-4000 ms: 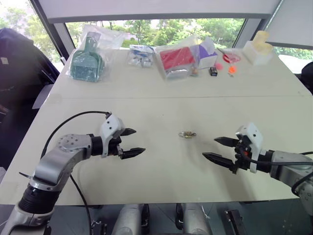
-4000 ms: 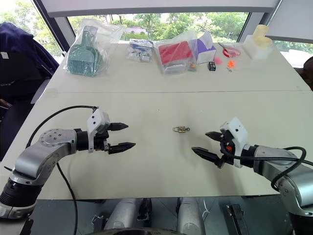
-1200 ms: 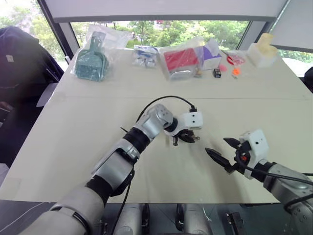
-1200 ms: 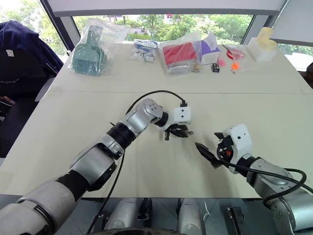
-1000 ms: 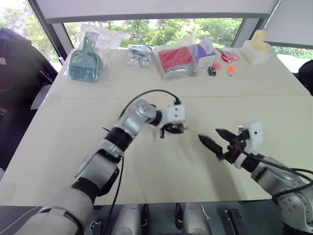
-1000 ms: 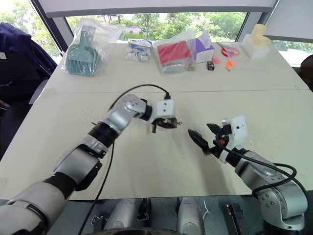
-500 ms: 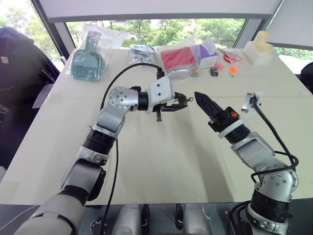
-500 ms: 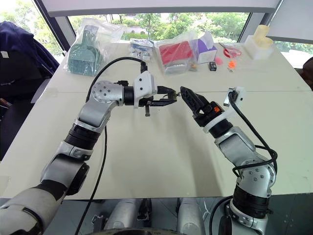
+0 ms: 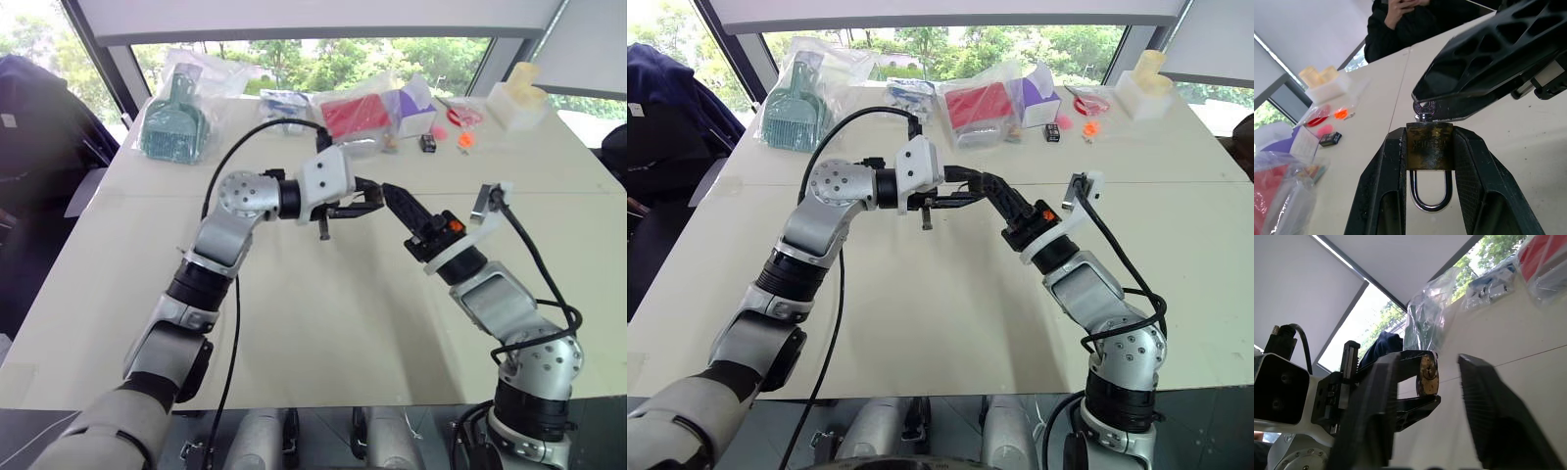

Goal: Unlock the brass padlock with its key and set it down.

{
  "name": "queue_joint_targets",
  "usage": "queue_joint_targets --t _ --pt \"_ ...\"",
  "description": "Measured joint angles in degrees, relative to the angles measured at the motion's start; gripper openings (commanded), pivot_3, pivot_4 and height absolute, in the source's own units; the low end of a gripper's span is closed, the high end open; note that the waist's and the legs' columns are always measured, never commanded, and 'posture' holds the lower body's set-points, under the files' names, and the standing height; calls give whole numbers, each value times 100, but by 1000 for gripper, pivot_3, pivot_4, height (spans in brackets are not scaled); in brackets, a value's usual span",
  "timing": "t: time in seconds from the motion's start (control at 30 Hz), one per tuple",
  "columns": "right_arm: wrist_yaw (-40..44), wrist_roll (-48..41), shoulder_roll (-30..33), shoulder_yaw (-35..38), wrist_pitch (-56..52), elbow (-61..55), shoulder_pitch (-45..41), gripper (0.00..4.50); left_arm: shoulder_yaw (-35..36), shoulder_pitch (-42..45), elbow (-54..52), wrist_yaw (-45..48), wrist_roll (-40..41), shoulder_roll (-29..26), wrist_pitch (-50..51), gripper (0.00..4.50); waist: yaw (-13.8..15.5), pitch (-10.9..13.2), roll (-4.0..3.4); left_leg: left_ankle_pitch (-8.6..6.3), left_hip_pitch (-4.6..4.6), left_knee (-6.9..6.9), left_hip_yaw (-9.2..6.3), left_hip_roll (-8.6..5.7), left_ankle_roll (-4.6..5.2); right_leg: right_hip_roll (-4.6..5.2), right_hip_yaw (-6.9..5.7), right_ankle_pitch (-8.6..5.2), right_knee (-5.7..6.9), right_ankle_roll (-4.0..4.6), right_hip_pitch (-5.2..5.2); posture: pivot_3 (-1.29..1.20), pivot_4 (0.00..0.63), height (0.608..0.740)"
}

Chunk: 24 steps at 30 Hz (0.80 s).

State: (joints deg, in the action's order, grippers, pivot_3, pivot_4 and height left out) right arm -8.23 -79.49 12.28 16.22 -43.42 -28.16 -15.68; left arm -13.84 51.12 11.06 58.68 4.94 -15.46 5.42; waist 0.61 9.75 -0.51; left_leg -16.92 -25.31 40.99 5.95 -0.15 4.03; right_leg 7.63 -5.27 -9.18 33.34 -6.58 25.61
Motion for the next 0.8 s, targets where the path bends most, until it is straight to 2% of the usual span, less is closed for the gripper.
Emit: queue_joint_targets --t 0.03,0.23,0.5,0.67,0.8 --pt "-24 -19 8 -26 12 0 0 69 0 0 0 -11 14 2 -2 761 0 0 0 0 0 0 0 0 0 0 0 0 0 0 0 0 150 735" --pt "-129 -71 24 -120 110 0 0 69 -25 -31 3 -85 -78 -17 -321 761 0 0 0 0 1 0 0 0 0 0 0 0 0 0 -1 0 150 735" --pt "-457 -124 -136 -221 405 138 -86 69 -168 -121 457 -664 -762 -24 -1925 761 4 0 0 0 1 0 0 0 1 0 0 0 -1 0 -1 0 150 735" --pt "-672 -228 -239 -234 579 247 -200 69 -279 -118 812 -1506 -1519 2 -2966 761 7 0 0 -2 1 0 1 0 3 1 0 1 -1 -1 -1 0 150 735" --pt "-848 -359 -381 -241 744 298 -308 69 -356 -29 1209 -2725 -2677 -81 -4119 761 5 0 0 -2 2 -2 2 1 4 2 0 2 0 -2 -1 0 150 735"
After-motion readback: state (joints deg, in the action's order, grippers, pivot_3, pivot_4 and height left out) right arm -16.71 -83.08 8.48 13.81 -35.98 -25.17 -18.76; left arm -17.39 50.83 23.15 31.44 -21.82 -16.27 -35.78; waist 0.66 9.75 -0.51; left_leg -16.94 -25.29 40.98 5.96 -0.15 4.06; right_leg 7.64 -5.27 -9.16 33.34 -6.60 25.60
